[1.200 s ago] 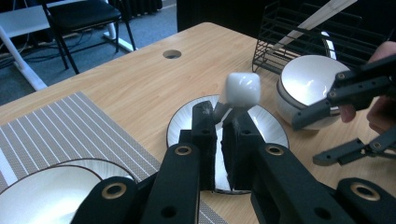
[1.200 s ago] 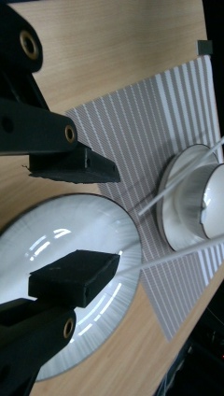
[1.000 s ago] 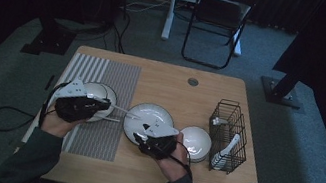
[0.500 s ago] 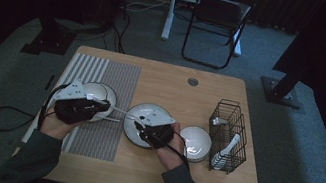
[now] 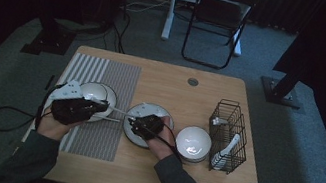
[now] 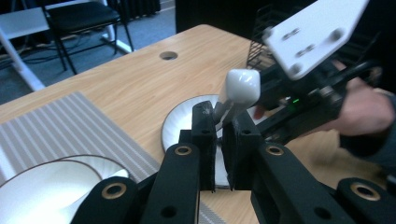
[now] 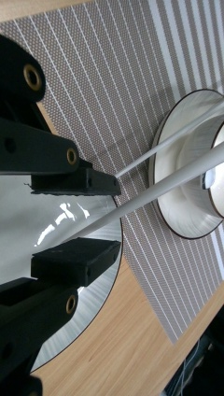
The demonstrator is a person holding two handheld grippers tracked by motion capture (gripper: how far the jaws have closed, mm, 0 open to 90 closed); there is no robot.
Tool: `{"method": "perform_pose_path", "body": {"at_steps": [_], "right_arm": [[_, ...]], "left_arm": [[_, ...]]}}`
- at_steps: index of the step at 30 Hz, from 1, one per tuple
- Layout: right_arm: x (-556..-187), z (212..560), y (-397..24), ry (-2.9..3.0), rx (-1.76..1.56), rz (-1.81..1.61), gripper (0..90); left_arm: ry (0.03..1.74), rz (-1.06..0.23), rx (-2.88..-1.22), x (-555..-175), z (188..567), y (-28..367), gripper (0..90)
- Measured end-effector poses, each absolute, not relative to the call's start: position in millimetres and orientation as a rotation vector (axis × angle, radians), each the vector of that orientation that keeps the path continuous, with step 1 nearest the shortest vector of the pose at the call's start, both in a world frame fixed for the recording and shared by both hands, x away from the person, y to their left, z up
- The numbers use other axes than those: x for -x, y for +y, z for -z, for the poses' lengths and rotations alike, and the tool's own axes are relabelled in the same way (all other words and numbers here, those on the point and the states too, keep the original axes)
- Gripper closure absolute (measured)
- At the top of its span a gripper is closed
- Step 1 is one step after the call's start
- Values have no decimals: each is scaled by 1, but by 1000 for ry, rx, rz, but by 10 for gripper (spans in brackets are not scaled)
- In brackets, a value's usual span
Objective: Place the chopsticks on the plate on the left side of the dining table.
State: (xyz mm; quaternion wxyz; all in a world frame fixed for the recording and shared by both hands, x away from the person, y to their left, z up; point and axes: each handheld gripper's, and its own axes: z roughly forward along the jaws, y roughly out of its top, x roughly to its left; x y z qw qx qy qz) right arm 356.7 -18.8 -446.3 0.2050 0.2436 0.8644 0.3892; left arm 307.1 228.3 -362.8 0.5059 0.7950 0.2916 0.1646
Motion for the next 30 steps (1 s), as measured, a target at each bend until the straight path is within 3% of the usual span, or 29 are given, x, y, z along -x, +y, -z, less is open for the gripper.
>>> {"method": "perform_pose_path", "body": {"at_steps": [9,14,21,30], "right_arm": [[-364,457,-12,2444,-706,-1047,690],[-365,458,-11,2450,-715,-1051,754],[-355,459,-12,2456,-628,-1034,825],[-351,457,-11,2478,-586,-1014,864]], "left_arm": [[692,-372,-1911,-309,360,228,849],[687,-339,-1889,-311,360,230,849],[759,-449,-1909,-320,369,233,779],[793,-503,-1918,-323,380,235,793]]}}
